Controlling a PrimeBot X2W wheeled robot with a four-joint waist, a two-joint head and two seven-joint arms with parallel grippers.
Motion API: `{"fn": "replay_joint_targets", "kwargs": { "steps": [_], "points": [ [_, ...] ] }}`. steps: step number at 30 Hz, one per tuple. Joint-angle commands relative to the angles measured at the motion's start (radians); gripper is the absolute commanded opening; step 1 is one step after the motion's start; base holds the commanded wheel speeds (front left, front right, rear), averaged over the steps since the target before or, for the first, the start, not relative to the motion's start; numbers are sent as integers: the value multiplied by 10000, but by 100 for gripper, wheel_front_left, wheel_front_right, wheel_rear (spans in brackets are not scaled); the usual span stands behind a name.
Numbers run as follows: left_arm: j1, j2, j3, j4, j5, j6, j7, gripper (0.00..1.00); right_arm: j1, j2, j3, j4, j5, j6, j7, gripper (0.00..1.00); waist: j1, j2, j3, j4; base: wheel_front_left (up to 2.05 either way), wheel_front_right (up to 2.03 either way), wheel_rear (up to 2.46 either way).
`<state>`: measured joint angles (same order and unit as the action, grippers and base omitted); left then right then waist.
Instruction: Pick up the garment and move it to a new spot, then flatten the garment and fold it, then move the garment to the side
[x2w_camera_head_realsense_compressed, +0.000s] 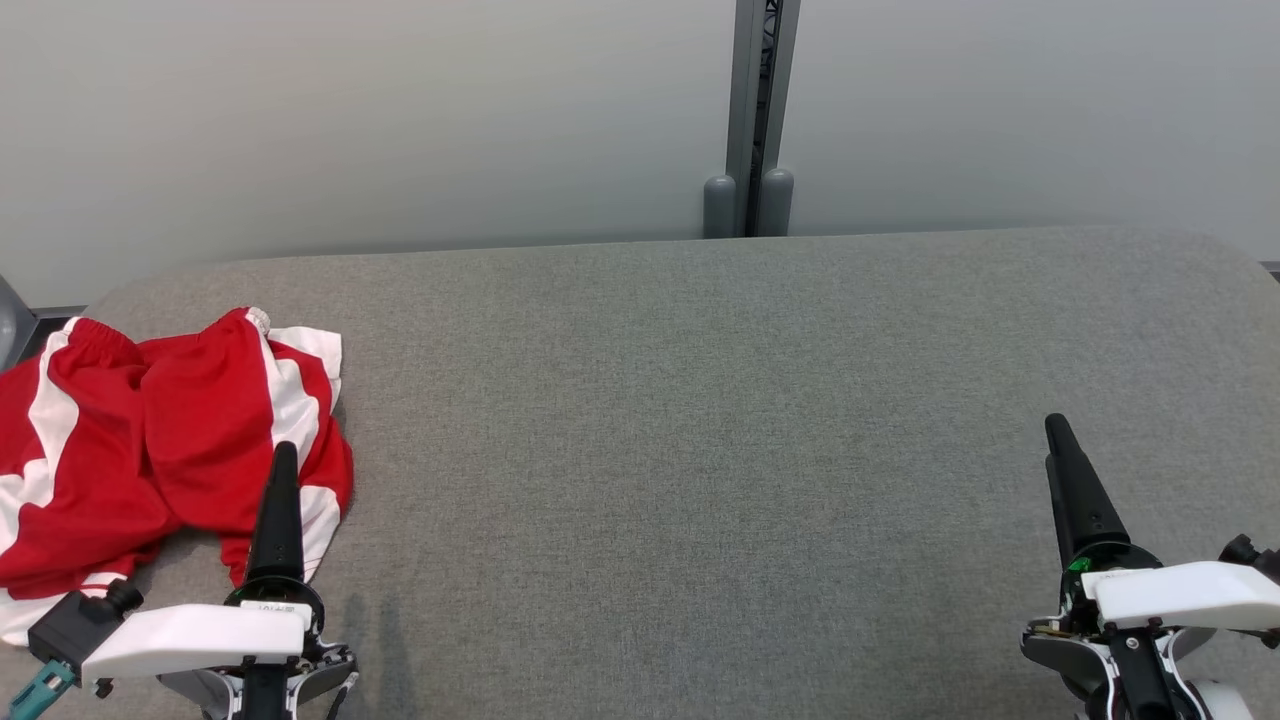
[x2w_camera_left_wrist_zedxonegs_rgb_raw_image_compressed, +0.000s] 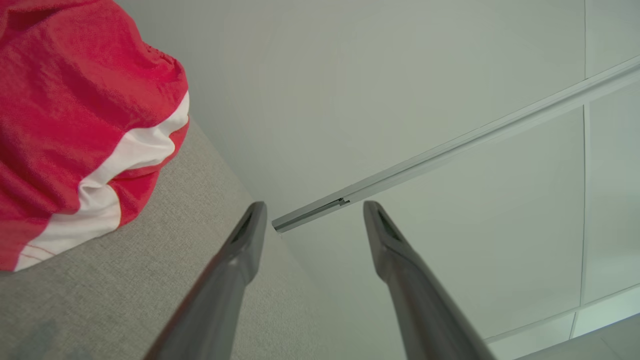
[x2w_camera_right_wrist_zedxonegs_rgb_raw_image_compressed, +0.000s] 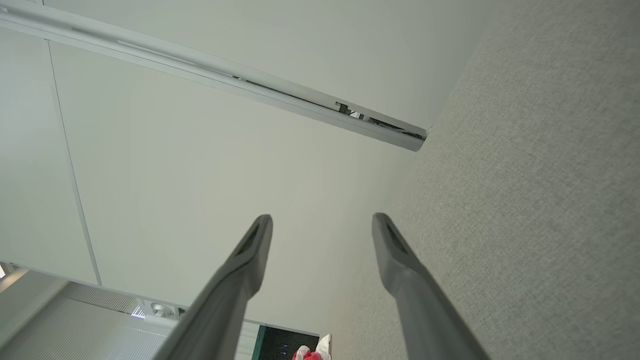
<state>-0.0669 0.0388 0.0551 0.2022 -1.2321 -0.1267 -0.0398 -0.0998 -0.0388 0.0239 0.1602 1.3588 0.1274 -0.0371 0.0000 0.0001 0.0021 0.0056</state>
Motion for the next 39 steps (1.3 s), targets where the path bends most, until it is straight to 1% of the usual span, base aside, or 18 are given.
{"fn": "replay_joint_targets", "kwargs": {
  "steps": [1, 7, 10, 18, 24, 30, 39],
  "points": [
    [-281, 78, 30, -184, 279, -39, -67, 100, -301, -98, 47, -220, -189, 29, -98, 100, 0, -1, -3, -1, 0, 0, 0],
    [-264, 80, 176, -273, 1785, -1, -273, 100, -365, -197, 279, -225, -1541, 31, -313, 100, 0, -1, -23, -5, 0, 0, 0],
    [-232, 88, 141, -321, 2748, 105, -376, 100, -394, -197, 347, -190, -2205, 32, -413, 100, 0, -1, -24, -5, 0, 0, 0],
    [-128, 87, 68, -498, 4736, 441, -639, 100, -523, -502, 893, -62, -4091, 35, -665, 100, 0, -1, -15, 12, 0, 0, 0],
    [-40, 136, -146, -394, 6060, 685, -810, 100, -617, -601, 1186, 214, -5507, 37, -847, 100, 0, -1, -35, 30, 0, 0, 0],
    [-34, 165, -332, -312, 6952, 857, -982, 100, -671, -584, 1291, 440, -6850, 38, -1017, 100, 0, -1, -50, 42, 0, 0, 0],
    [24, 222, -498, -251, 7978, 1057, -1219, 100, -767, -550, 1474, 703, -8110, 41, -1259, 100, 0, -1, -93, 30, 0, 0, 0]
  ]
}}
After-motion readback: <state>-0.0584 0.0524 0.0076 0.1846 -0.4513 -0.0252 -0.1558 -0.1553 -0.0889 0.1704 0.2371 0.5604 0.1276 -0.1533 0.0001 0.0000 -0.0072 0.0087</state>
